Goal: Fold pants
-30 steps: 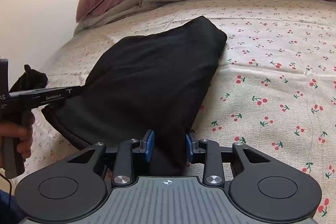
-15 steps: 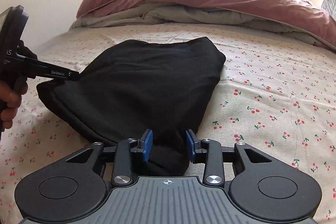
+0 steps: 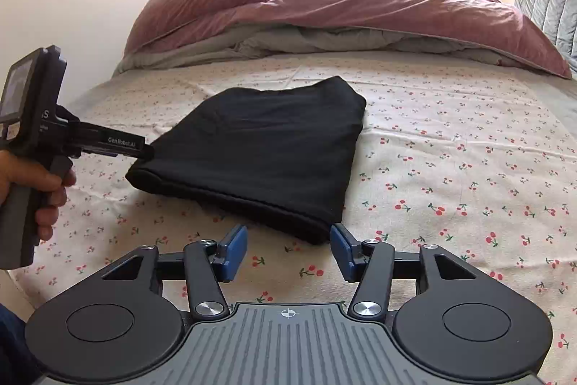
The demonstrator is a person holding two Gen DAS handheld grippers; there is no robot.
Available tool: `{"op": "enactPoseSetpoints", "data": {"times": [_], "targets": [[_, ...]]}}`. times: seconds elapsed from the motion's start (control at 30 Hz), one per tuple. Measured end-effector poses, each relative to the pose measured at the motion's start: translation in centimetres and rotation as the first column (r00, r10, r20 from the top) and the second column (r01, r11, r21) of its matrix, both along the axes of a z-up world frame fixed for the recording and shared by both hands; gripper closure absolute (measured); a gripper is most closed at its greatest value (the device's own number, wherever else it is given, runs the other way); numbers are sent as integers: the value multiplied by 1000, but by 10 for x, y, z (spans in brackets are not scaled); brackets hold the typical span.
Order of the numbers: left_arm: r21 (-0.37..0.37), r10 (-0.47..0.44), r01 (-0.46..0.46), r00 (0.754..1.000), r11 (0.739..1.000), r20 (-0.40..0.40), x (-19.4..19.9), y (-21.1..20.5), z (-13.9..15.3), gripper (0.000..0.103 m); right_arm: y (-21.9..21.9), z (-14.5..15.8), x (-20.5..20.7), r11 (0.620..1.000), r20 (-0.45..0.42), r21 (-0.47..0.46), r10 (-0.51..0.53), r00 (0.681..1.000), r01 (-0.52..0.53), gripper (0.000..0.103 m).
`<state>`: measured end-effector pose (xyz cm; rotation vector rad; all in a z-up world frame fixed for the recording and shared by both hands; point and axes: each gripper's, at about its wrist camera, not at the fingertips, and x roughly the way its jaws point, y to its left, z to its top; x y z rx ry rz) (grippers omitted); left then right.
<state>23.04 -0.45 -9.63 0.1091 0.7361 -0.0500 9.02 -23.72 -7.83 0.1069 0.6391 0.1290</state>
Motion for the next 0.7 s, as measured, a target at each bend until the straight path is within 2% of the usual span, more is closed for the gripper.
{"op": "enactPoseSetpoints", "data": {"times": [0.1, 0.17, 0.33, 0.4, 0.57, 0.7], "targets": [[4, -14, 13, 999, 1000, 44, -43, 2, 23, 15, -1, 20, -18, 1000, 21, -4, -13, 1000, 13, 32], [-9, 1, 0, 997, 1000, 77, -73, 6, 39, 1, 1, 31, -27, 1000, 25, -15, -21, 999, 22, 25], [-26, 26, -22, 989, 999, 148, -129, 16, 75, 0, 7, 59, -51, 999, 56, -14, -29, 998, 30, 11], [-26, 44, -41, 988, 999, 150, -141, 19, 83, 0, 11, 70, -62, 999, 78, -16, -41, 996, 43, 1], [-54, 43, -35, 986, 998, 160, -172, 18, 95, 0, 14, 90, -81, 997, 100, 5, -83, 991, 83, 0], [-74, 53, -44, 991, 996, 125, -184, 12, 94, 0, 15, 99, -88, 993, 95, 12, -119, 988, 119, 0]]}}
